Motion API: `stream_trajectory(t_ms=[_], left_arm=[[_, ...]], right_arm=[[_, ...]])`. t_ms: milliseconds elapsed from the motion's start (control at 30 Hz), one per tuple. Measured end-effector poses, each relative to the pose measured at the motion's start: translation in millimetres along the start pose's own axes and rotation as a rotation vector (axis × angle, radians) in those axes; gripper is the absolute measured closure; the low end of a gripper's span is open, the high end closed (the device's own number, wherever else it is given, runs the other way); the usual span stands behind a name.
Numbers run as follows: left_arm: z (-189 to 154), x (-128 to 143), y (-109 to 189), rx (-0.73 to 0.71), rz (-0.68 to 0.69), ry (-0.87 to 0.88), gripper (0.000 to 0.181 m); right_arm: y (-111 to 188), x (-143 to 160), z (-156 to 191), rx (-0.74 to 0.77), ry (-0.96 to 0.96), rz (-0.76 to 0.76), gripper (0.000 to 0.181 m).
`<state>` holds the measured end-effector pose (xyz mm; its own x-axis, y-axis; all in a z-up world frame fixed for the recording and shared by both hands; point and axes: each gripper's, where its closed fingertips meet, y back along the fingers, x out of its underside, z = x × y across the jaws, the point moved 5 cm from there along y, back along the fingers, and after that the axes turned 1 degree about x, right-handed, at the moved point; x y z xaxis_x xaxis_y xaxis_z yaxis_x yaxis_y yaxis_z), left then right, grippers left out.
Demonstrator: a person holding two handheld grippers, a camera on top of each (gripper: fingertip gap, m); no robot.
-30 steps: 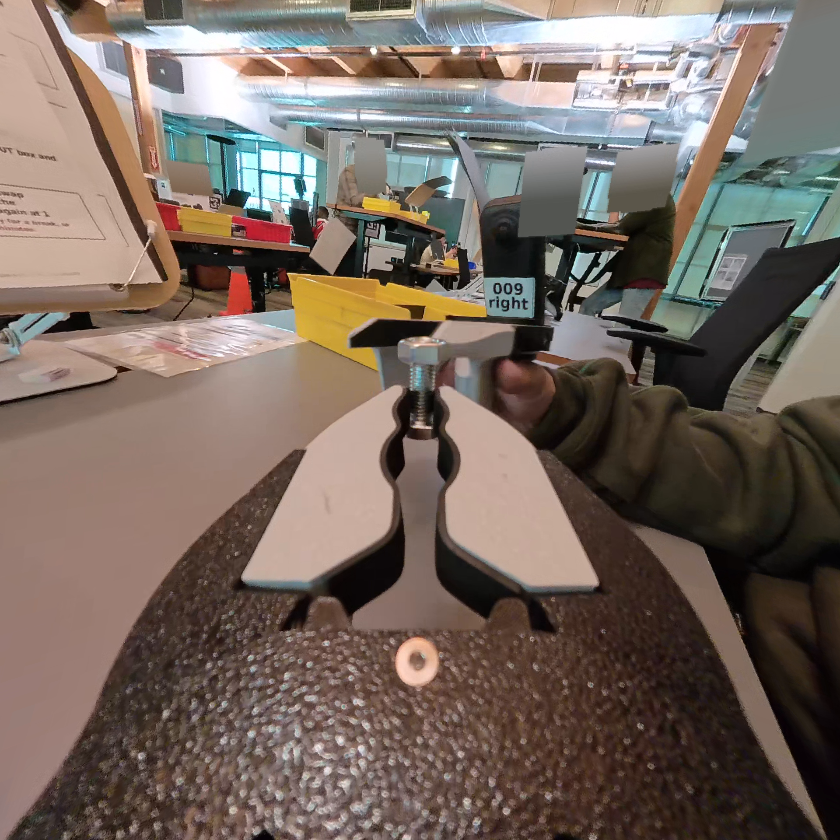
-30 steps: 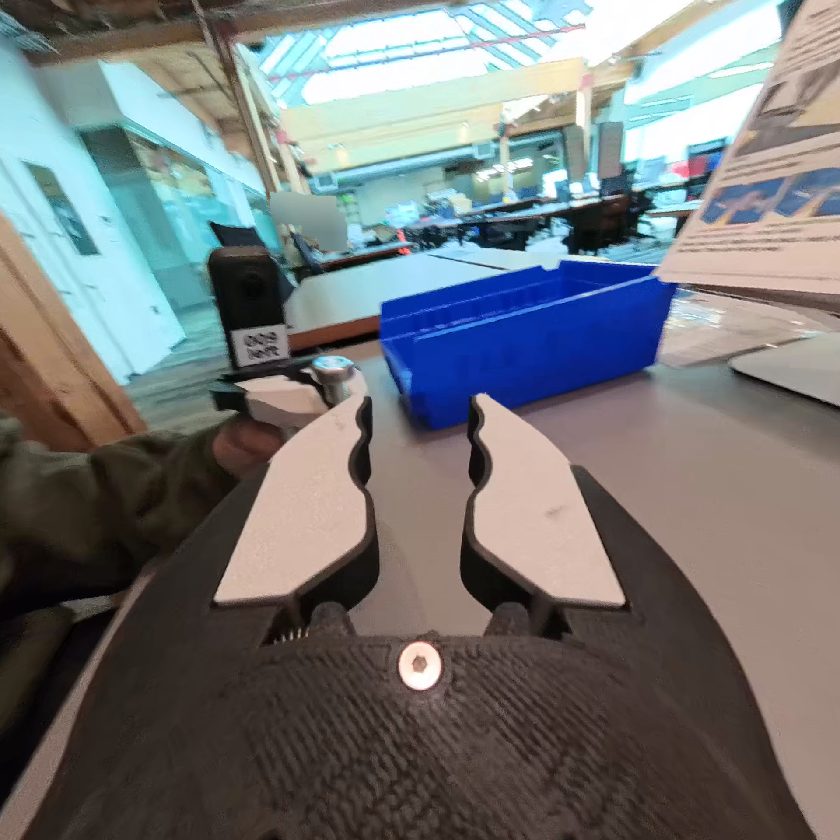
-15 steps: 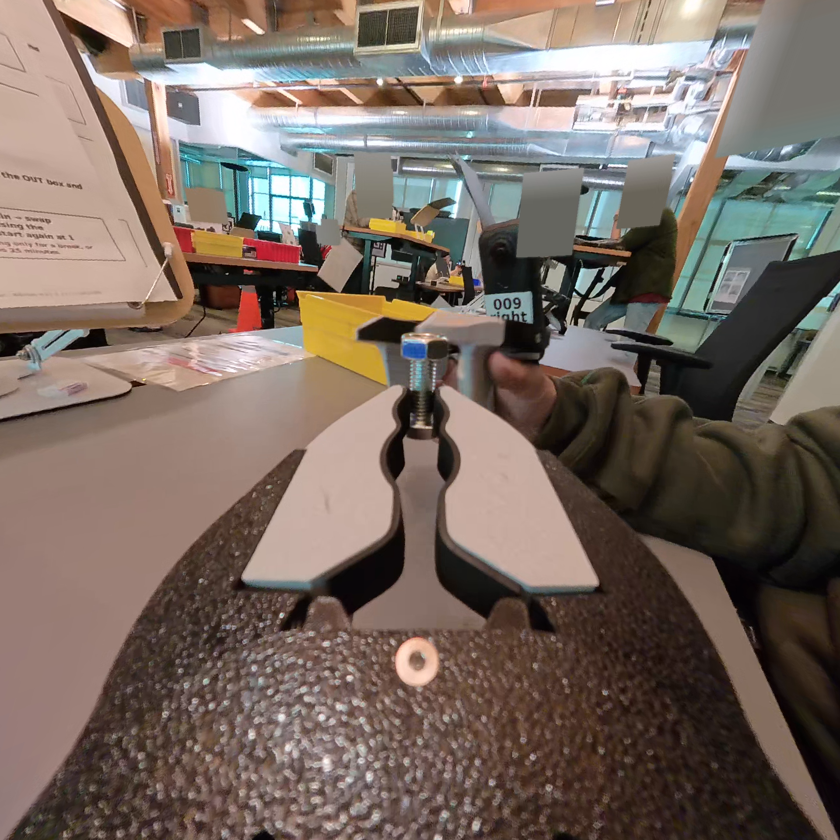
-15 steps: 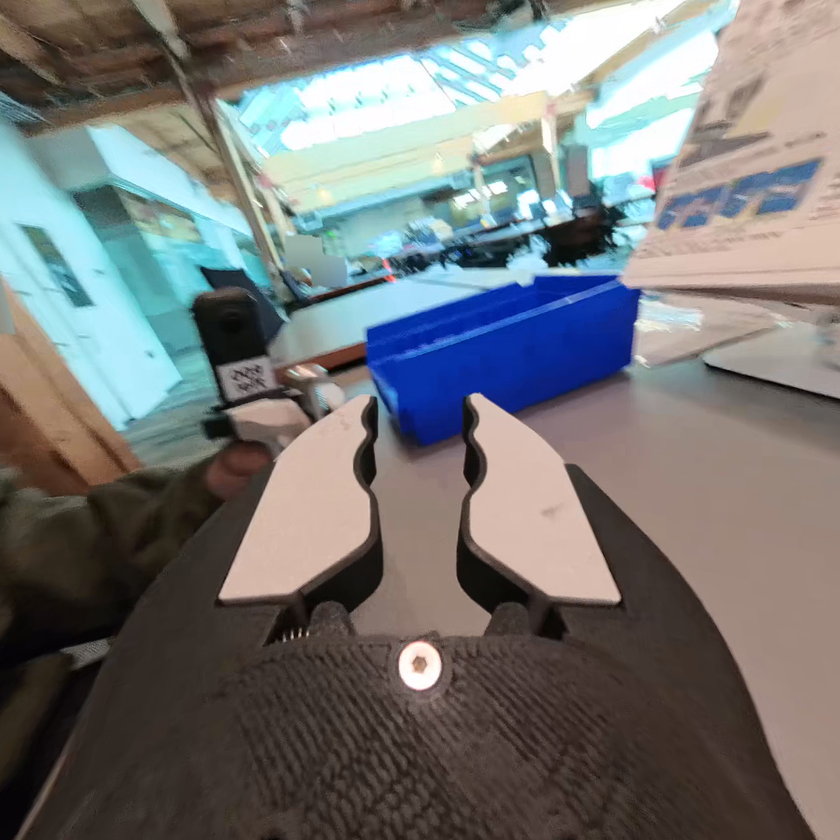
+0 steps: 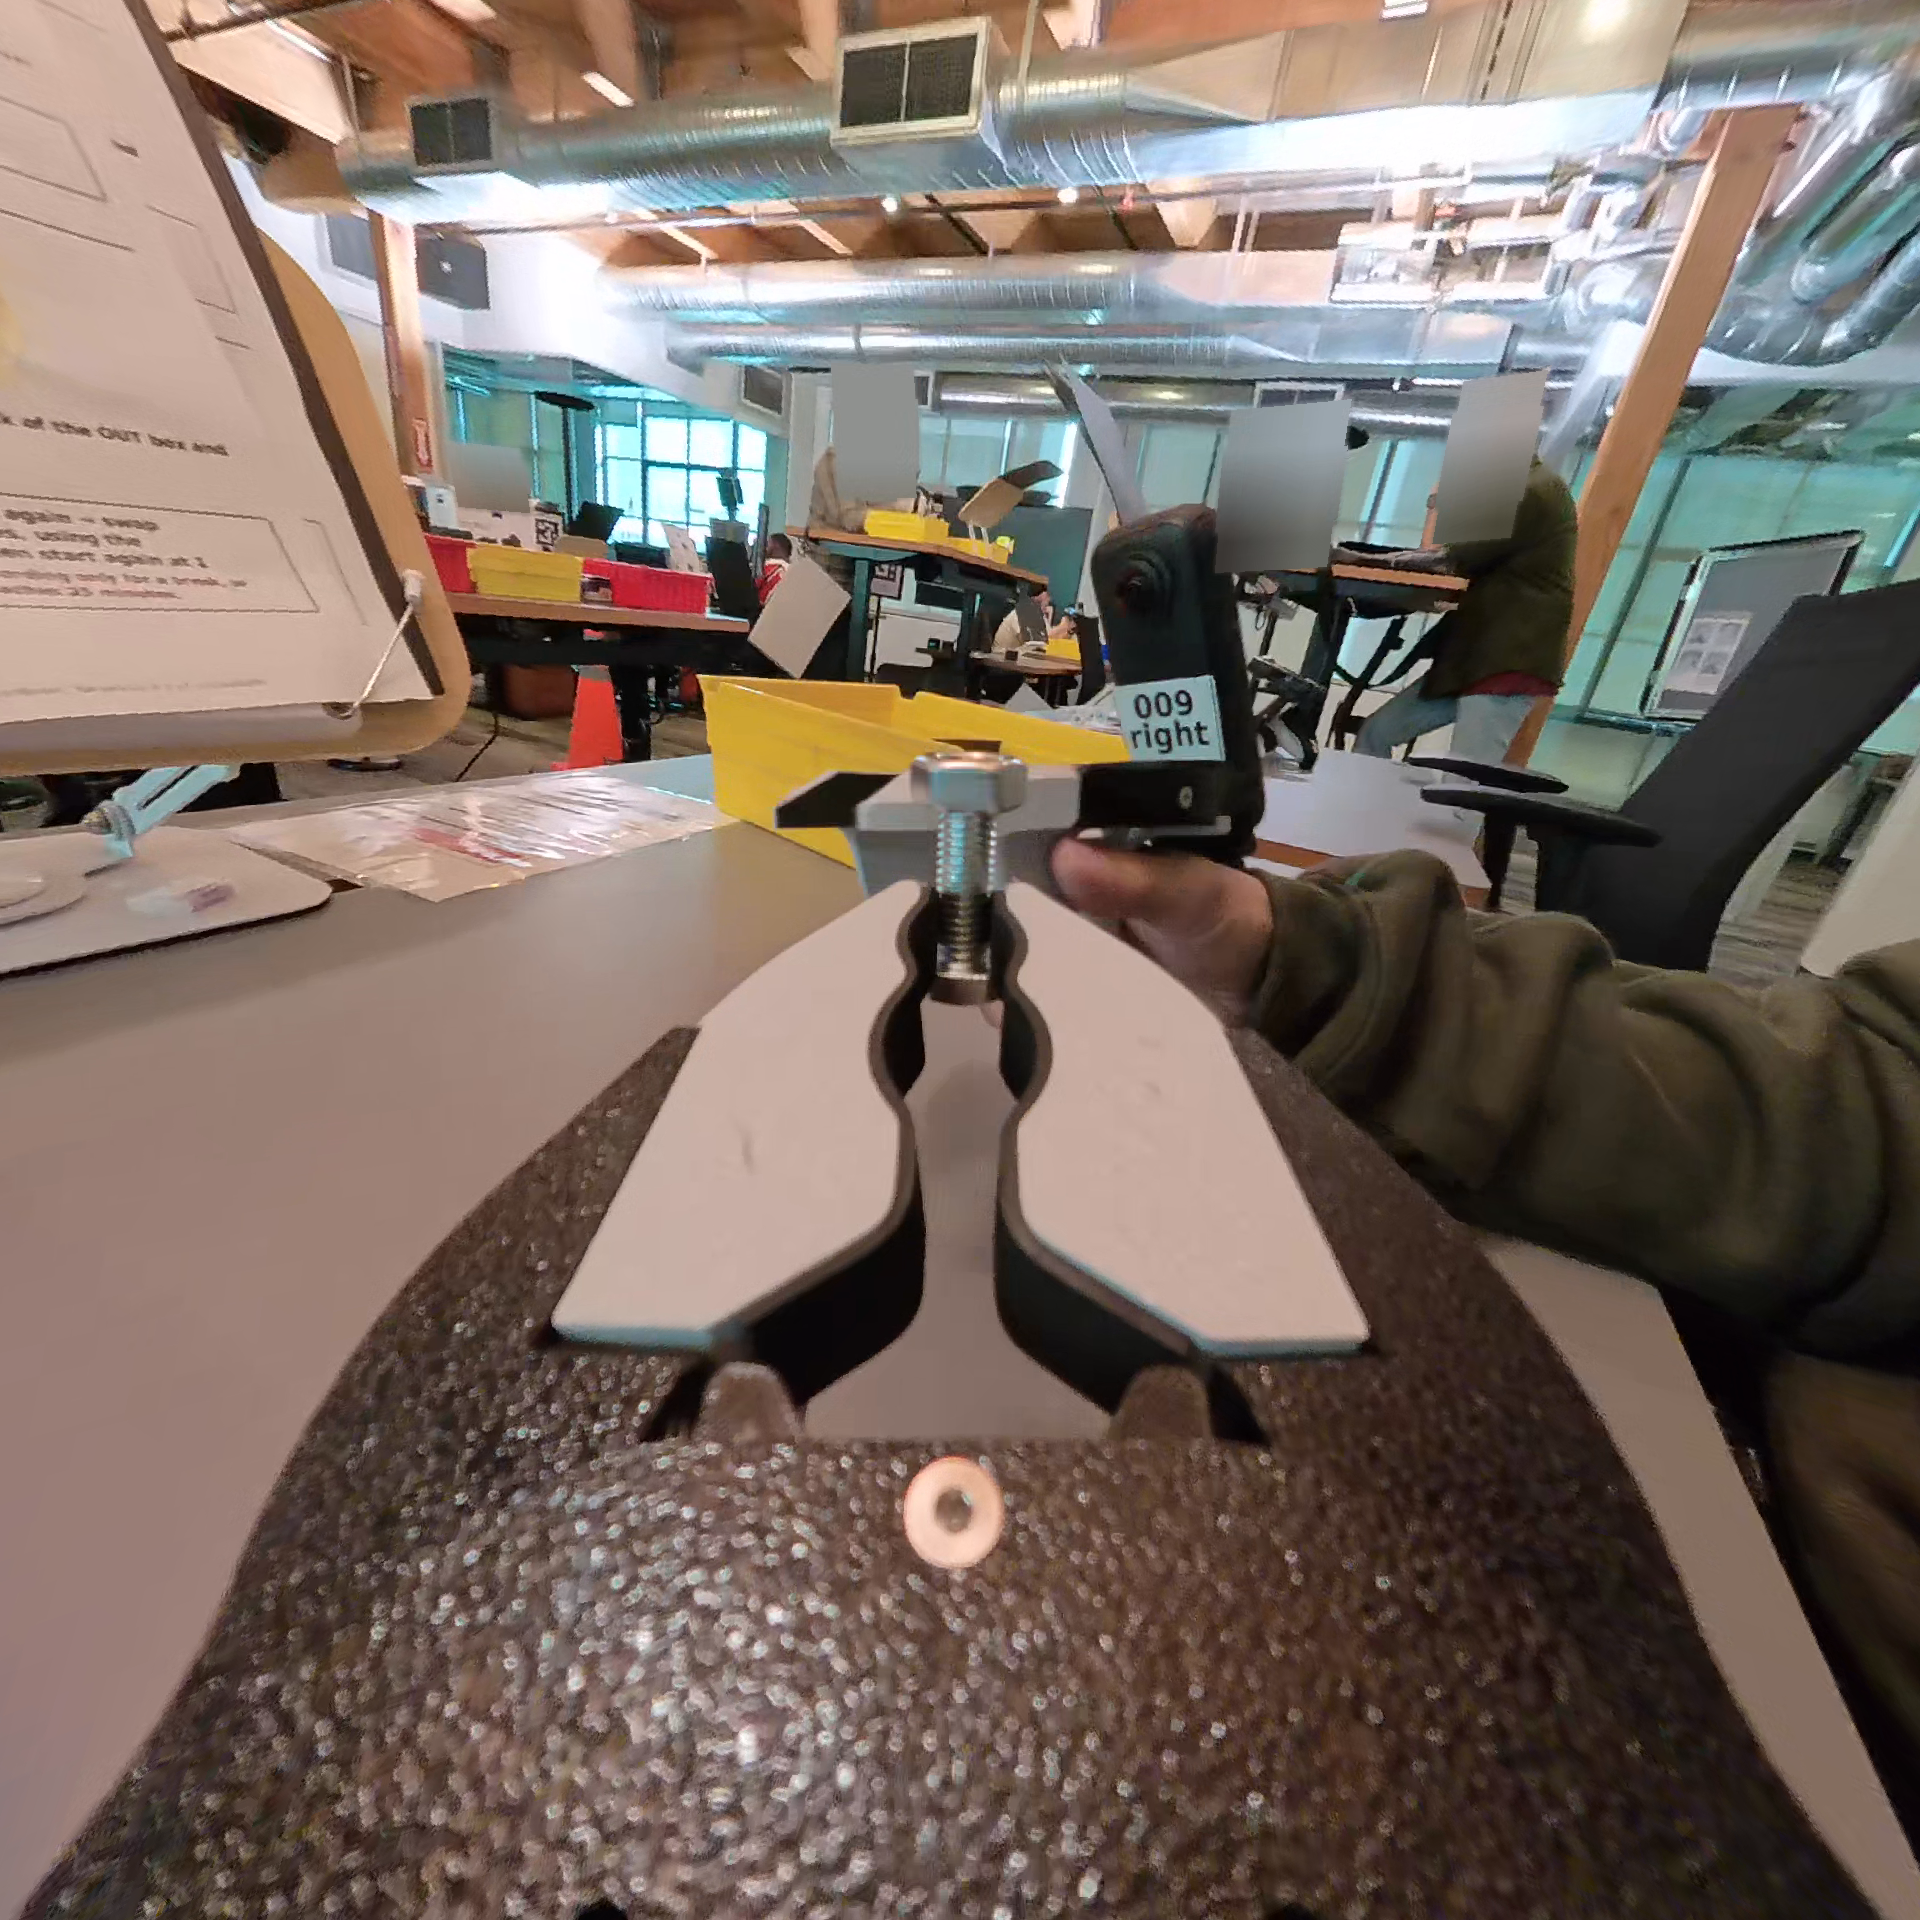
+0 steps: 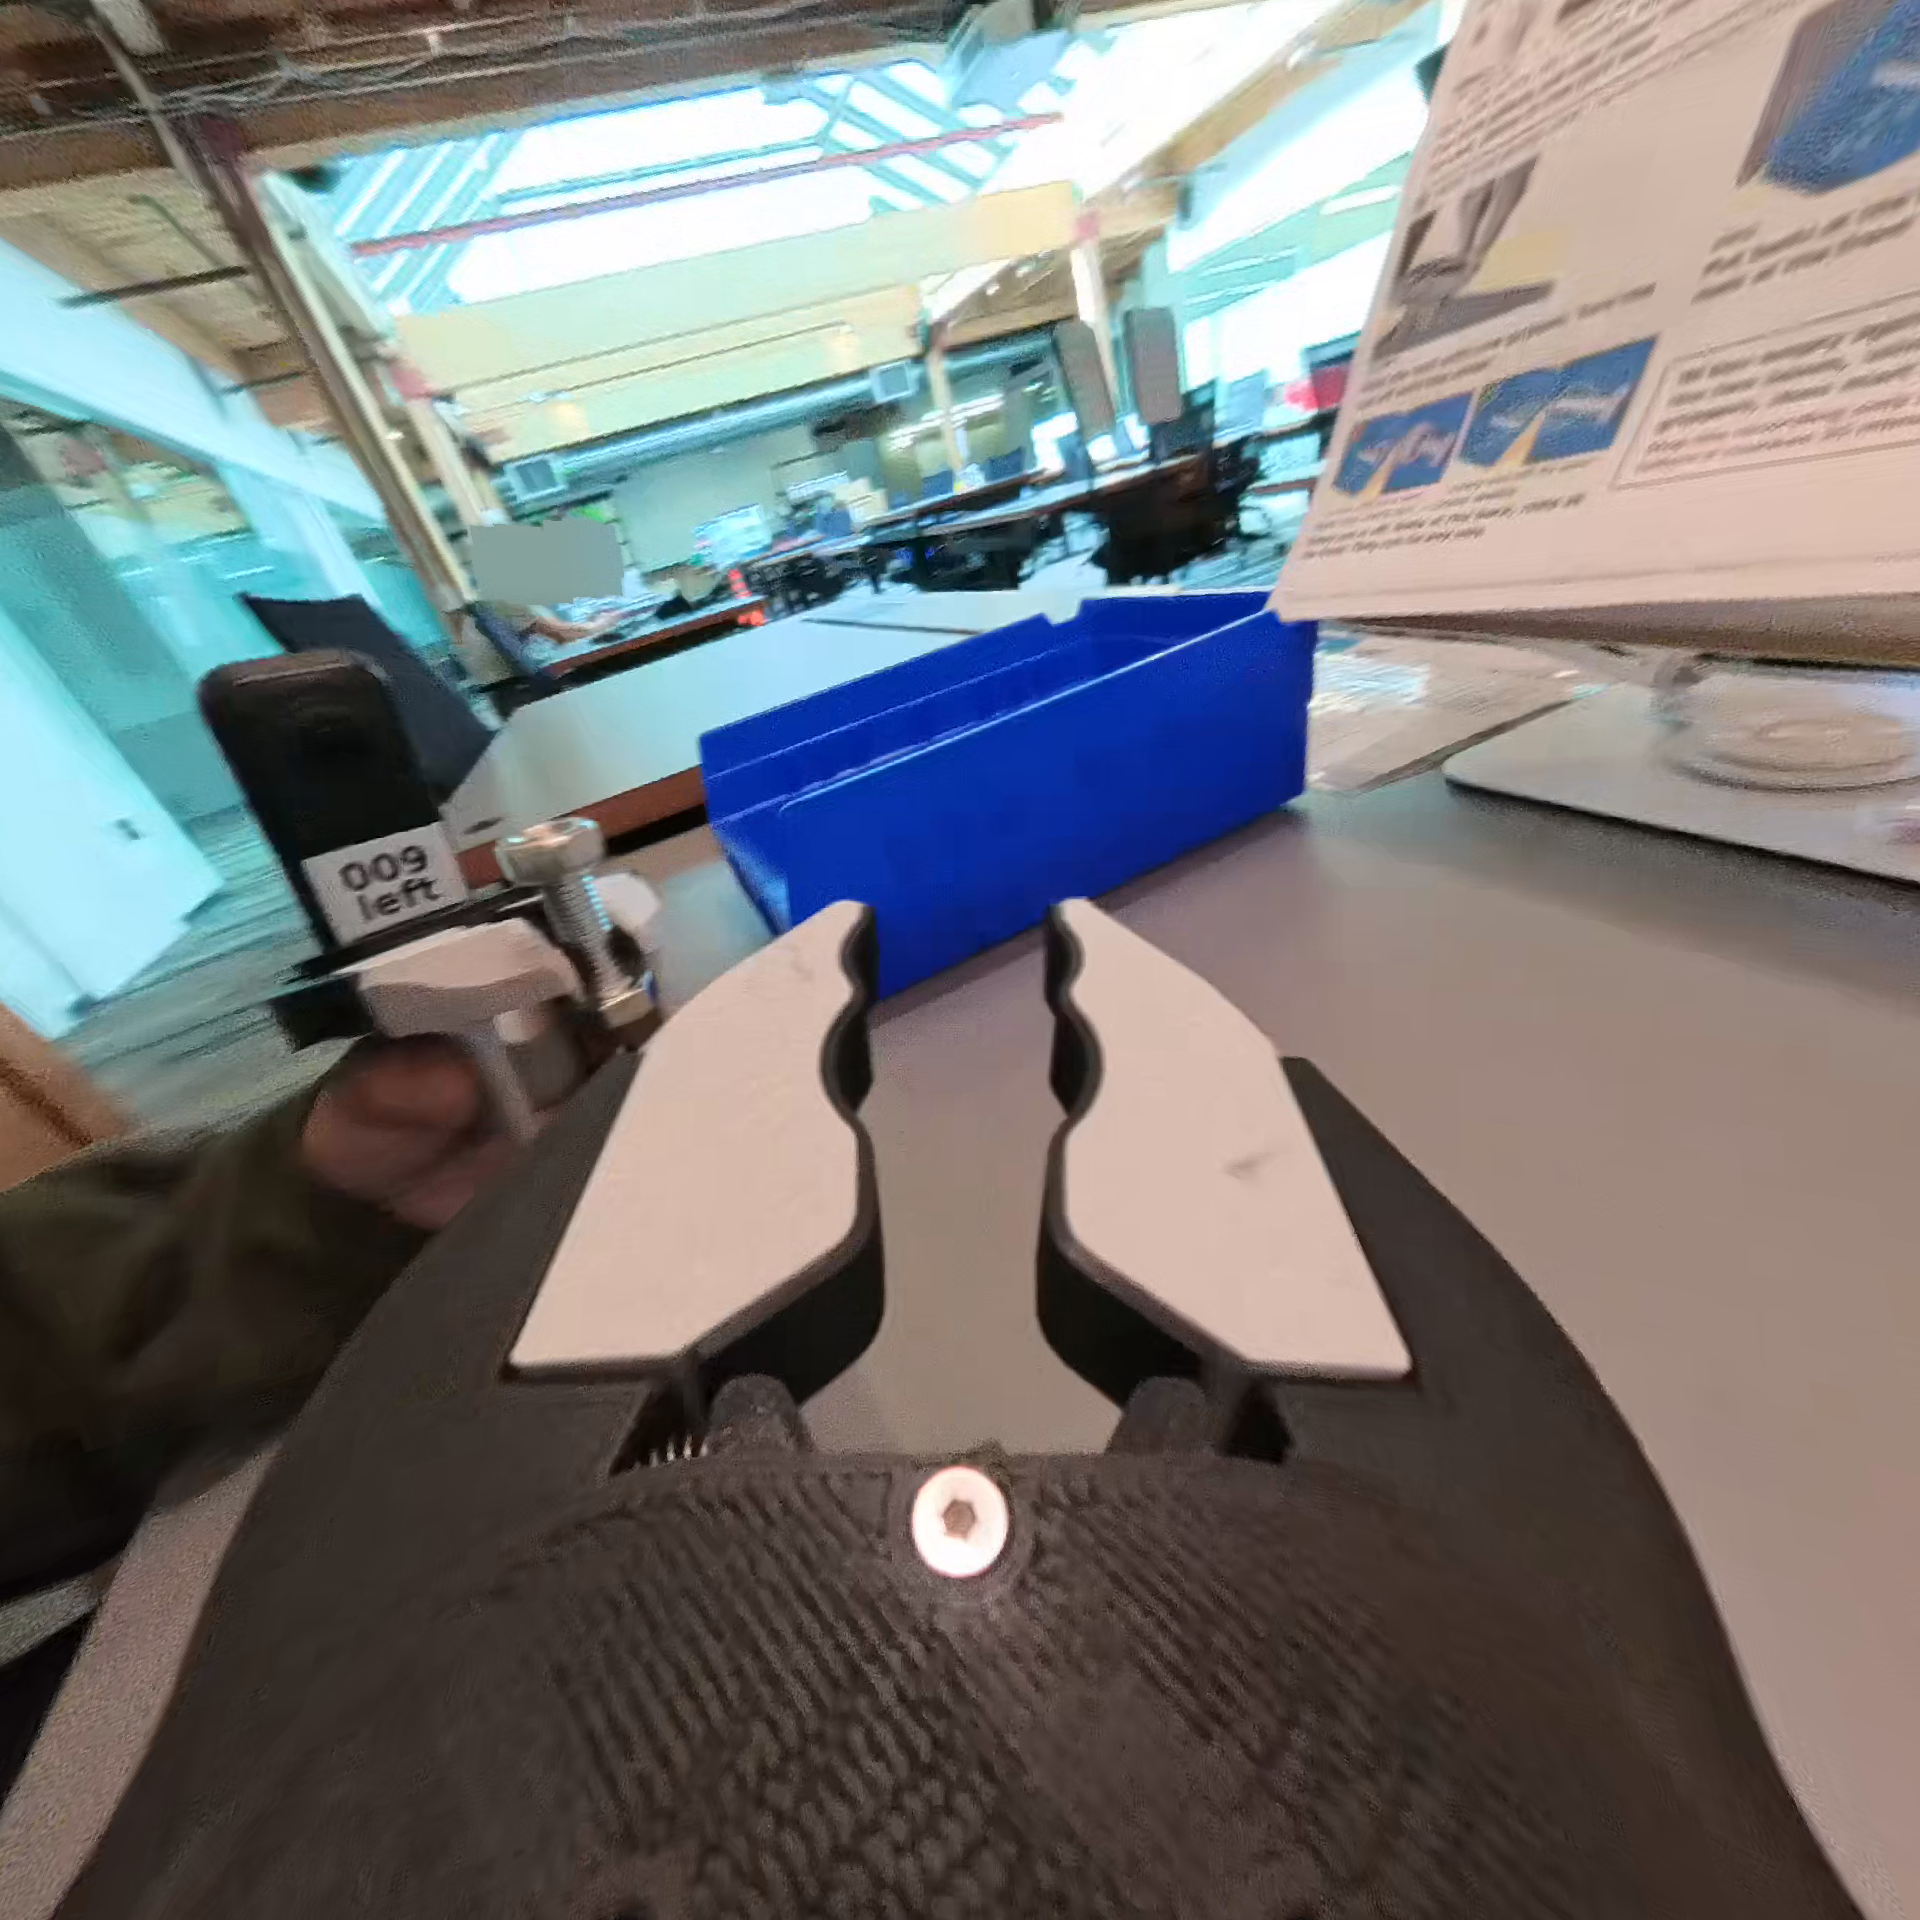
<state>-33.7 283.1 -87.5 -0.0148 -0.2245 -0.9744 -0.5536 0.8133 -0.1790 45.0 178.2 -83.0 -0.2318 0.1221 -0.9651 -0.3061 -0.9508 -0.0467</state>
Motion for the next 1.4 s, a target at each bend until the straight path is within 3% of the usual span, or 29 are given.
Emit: stream_trajectory(t_ms=[133,233,633,700,733,833,1000,1400], left_arm=[[-2.9,1.7,-3.0,0.007,0.02,-0.023,0.172],[-3.2,1.8,-3.2,0.006,0.02,-0.027,0.172],[-1.0,0.7,-1.4,-0.005,0.003,-0.015,0.172],[-1.1,-0.2,0.0,0.001,-0.009,-0.014,0.172],[-0.9,0.2,-0.4,-0.003,-0.004,-0.015,0.172],[-2.4,1.4,-2.2,0.001,0.012,-0.027,0.172],[-2.8,1.8,-2.8,0.005,0.017,-0.029,0.172],[-4.9,2.5,-3.9,0.026,0.024,-0.035,0.172]], right_arm=[[1.0,-10.2,31.7,-0.229,0.005,-0.077,0.144],[-6.8,-5.8,56.1,-0.298,0.122,-0.055,0.144],[-7.5,-3.6,55.0,-0.273,0.163,-0.036,0.155],[-5.6,-6.1,36.4,-0.148,0.139,-0.043,0.177],[-4.1,-6.0,27.6,-0.094,0.131,-0.043,0.174],[0.1,-9.7,36.4,-0.207,0.084,-0.076,0.159],[-6.1,-7.2,59.2,-0.299,0.14,-0.078,0.151],[-7.8,-4.0,62.4,-0.339,0.147,-0.051,0.164]])
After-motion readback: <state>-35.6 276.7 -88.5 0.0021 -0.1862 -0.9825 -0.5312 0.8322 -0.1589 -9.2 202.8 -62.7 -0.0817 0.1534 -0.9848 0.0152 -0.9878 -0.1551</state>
